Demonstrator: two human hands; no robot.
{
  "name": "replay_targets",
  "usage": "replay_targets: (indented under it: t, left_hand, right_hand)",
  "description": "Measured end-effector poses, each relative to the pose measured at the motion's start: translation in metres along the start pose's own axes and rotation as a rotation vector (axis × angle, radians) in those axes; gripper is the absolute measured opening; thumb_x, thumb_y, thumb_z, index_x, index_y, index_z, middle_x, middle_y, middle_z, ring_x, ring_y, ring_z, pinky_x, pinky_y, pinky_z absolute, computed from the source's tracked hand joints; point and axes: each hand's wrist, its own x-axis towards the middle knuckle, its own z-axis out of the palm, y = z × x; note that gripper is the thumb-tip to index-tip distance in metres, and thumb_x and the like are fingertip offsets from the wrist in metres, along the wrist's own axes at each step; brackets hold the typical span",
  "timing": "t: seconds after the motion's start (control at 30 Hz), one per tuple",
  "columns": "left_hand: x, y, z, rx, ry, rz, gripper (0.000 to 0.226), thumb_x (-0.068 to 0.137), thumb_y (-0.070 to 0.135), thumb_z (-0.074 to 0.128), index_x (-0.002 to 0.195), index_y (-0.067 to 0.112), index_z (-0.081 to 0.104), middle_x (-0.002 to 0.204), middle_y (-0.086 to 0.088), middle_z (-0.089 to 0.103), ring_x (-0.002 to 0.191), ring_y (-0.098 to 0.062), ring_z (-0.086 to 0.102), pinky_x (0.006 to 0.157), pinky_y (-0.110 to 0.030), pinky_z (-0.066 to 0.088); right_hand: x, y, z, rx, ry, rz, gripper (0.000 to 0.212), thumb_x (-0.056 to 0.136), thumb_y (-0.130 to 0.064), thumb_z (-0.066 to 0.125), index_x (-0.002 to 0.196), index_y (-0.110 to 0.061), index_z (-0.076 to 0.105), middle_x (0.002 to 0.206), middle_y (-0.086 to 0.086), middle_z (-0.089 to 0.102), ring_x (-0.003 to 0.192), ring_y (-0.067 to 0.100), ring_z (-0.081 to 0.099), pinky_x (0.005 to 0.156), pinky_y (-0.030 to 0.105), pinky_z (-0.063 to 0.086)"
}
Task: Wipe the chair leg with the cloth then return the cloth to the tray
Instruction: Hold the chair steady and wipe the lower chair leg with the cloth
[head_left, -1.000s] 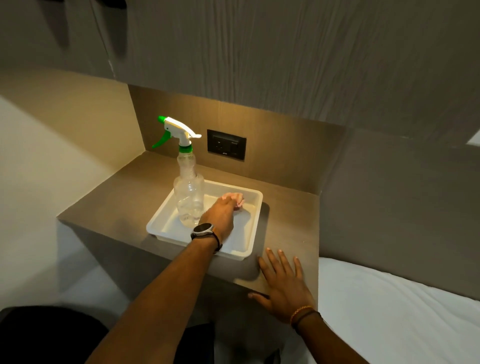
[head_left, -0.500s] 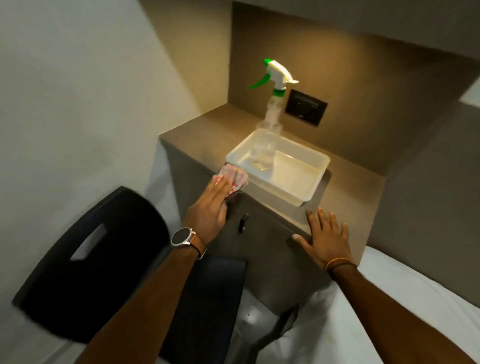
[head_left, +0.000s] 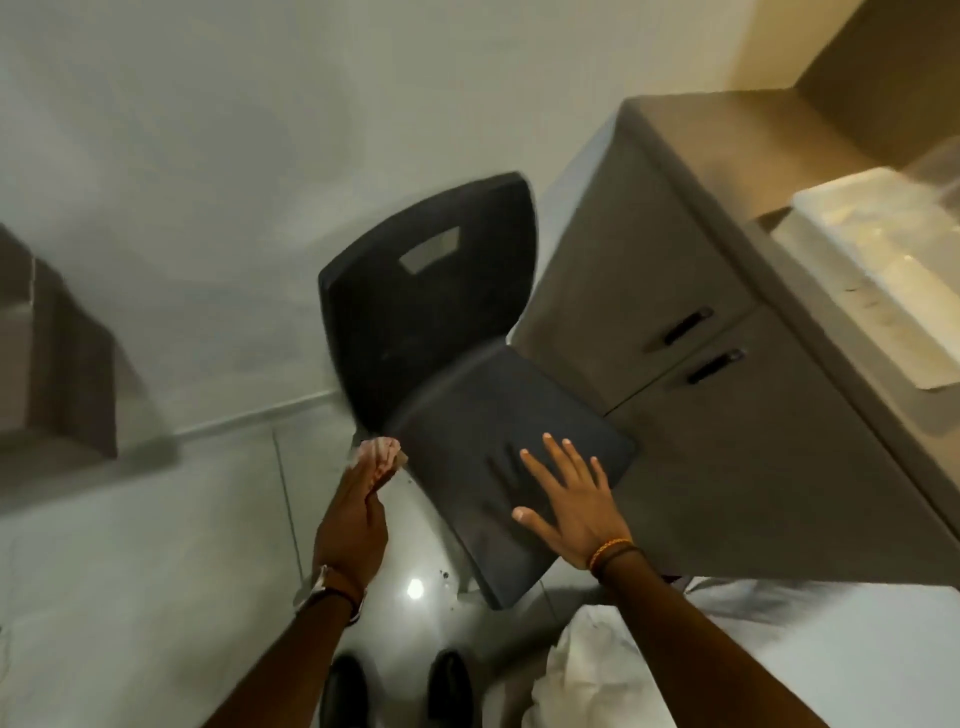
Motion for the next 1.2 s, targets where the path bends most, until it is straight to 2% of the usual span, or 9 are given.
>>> replay_targets:
  t: [0.2, 0.33, 0.47, 0.6, 0.67, 0.77, 0.83, 1.0, 1.2]
  left_hand:
    - [-0.073, -0.093, 0.066, -0.132, 0.071, -0.278, 0.062, 0.102, 0.003, 0.049, 0.159, 0.027, 0.041, 0.159, -0.001, 0.052, 0.135, -0.037, 0.060, 0.107, -0.054, 0.053]
    - [-0.105, -0.131, 0.137, -0.265, 0.056, -0.332, 0.063, 0.103, 0.003, 0.049, 0.161, 0.026, 0.036, 0.154, -0.007, 0.057, 0.135, -0.030, 0.061, 0.113, -0.048, 0.050]
    - [-0.120, -0.151, 0.216, -0.413, 0.165, -0.388, 0.056, 0.103, 0.002, 0.052, 0.155, 0.020, 0.047, 0.137, -0.007, 0.068, 0.078, -0.004, 0.073, 0.066, -0.019, 0.060]
    - [-0.125, -0.164, 0.282, -0.520, 0.171, -0.394, 0.054, 0.104, 0.003, 0.050, 0.154, 0.021, 0.049, 0.147, -0.007, 0.063, 0.105, -0.013, 0.074, 0.084, -0.041, 0.064]
    - [-0.125, -0.165, 0.305, -0.625, 0.170, -0.416, 0.052, 0.105, 0.010, 0.047, 0.153, 0.030, 0.048, 0.151, -0.002, 0.061, 0.090, -0.005, 0.072, 0.077, -0.037, 0.063]
    - [-0.122, -0.160, 0.327, -0.776, 0.156, -0.459, 0.048, 0.107, 0.038, 0.031, 0.152, 0.043, 0.045, 0.157, 0.021, 0.049, 0.139, -0.002, 0.054, 0.115, -0.034, 0.048]
    - [-0.118, -0.157, 0.340, -0.809, 0.165, -0.448, 0.047, 0.103, 0.049, 0.024, 0.145, 0.063, 0.042, 0.151, 0.037, 0.046, 0.143, 0.008, 0.043, 0.115, -0.021, 0.043]
    - [-0.109, -0.186, 0.371, -0.851, 0.187, -0.561, 0.069, 0.089, 0.080, 0.024, 0.147, 0.044, 0.040, 0.156, 0.003, 0.046, 0.145, -0.022, 0.046, 0.117, -0.053, 0.043]
    - [-0.074, -0.279, 0.403, -0.896, -0.002, -0.705, 0.067, 0.092, 0.071, 0.025, 0.134, 0.029, 0.055, 0.137, -0.015, 0.063, 0.127, -0.035, 0.062, 0.105, -0.061, 0.051]
  right_hand:
    - [0.031, 0.001, 0.096, -0.062, -0.153, -0.126, 0.084, 0.090, -0.093, 0.010, 0.166, -0.056, 0.006, 0.179, -0.008, -0.014, 0.162, 0.020, -0.018, 0.133, 0.063, 0.003]
    - [0.056, 0.019, 0.147, -0.082, -0.229, -0.214, 0.075, 0.097, -0.081, 0.018, 0.166, -0.053, 0.010, 0.180, -0.007, -0.008, 0.167, 0.028, -0.008, 0.132, 0.065, 0.008]
    - [0.064, 0.039, 0.195, -0.144, -0.199, -0.289, 0.067, 0.102, -0.069, 0.019, 0.165, -0.051, 0.002, 0.179, -0.005, -0.008, 0.167, 0.032, -0.003, 0.131, 0.068, 0.006]
    - [0.063, 0.049, 0.221, -0.143, -0.031, -0.311, 0.065, 0.106, -0.058, 0.028, 0.168, -0.040, 0.018, 0.181, 0.006, 0.013, 0.166, 0.037, 0.013, 0.129, 0.069, 0.009]
    - [0.065, 0.052, 0.227, -0.140, 0.028, -0.324, 0.064, 0.108, -0.062, 0.023, 0.168, -0.039, 0.018, 0.180, 0.007, 0.017, 0.165, 0.038, 0.017, 0.129, 0.068, 0.010]
    - [0.065, 0.055, 0.233, -0.113, 0.094, -0.342, 0.064, 0.108, -0.065, 0.015, 0.168, -0.042, 0.016, 0.180, 0.006, 0.019, 0.165, 0.037, 0.019, 0.129, 0.065, 0.010]
    - [0.066, 0.057, 0.236, -0.112, 0.129, -0.350, 0.063, 0.109, -0.066, 0.015, 0.168, -0.044, 0.015, 0.180, 0.005, 0.020, 0.165, 0.036, 0.019, 0.130, 0.064, 0.009]
    - [0.066, 0.059, 0.241, -0.095, 0.197, -0.372, 0.063, 0.109, -0.066, 0.016, 0.168, -0.044, 0.019, 0.180, 0.002, 0.019, 0.167, 0.032, 0.016, 0.131, 0.062, 0.007]
    - [0.066, 0.061, 0.245, -0.079, 0.246, -0.397, 0.063, 0.110, -0.066, 0.016, 0.168, -0.043, 0.023, 0.180, 0.000, 0.021, 0.167, 0.029, 0.015, 0.130, 0.065, 0.011]
